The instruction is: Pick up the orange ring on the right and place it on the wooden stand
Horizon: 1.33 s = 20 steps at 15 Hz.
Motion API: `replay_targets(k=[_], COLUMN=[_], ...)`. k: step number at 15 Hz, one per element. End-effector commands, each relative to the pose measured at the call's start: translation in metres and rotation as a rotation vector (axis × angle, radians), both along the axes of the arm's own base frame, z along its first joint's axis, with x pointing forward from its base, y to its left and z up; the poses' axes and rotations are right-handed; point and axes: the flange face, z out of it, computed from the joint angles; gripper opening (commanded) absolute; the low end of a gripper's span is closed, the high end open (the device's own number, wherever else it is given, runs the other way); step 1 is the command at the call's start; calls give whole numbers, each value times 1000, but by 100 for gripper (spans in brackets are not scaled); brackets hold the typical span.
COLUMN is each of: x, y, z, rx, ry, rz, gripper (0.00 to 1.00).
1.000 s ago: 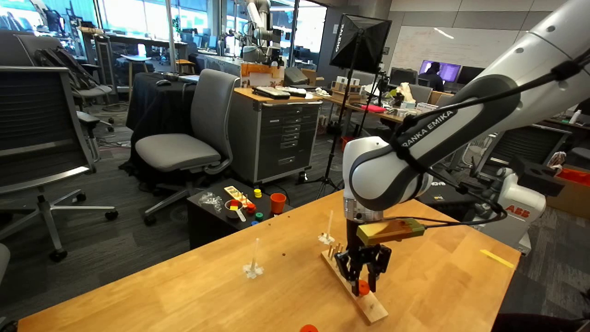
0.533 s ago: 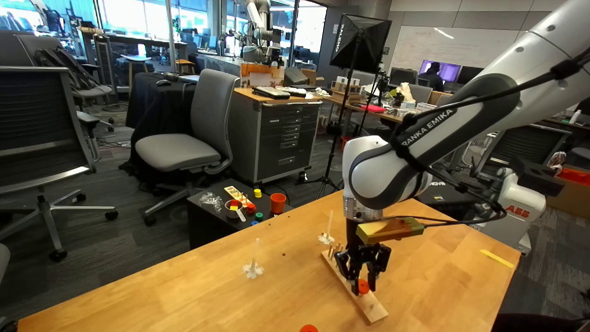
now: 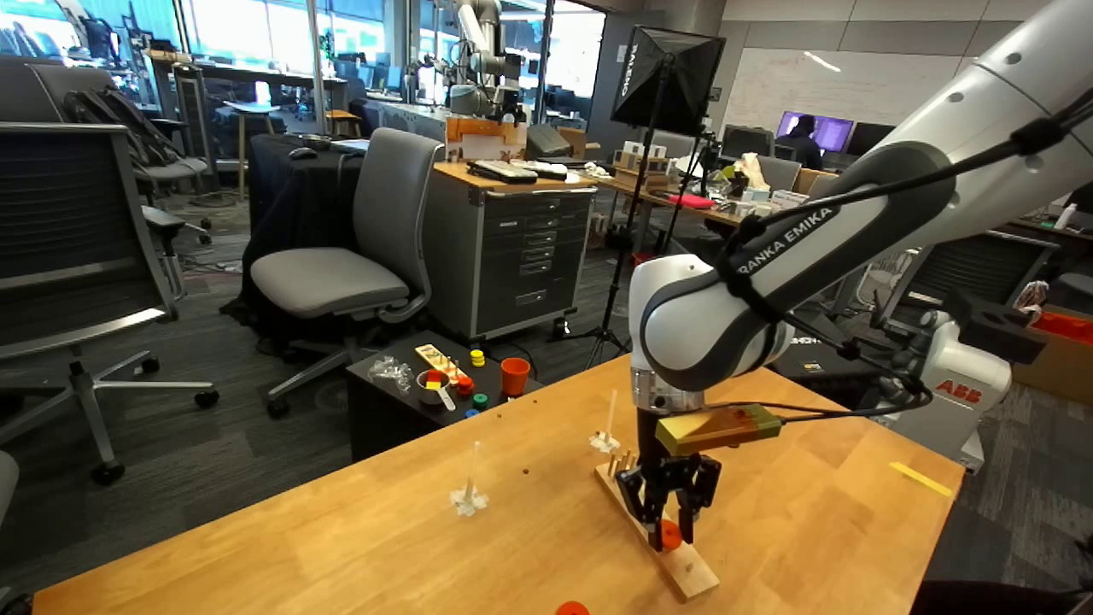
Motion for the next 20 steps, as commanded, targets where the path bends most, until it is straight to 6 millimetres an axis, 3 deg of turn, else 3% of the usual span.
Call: replay_targets(k=[1,20], x=[7,23], y=[6,9], z=[-3,8], rx=[10,21], ry=[20,-6], rz=[7,10], gripper=[20,20])
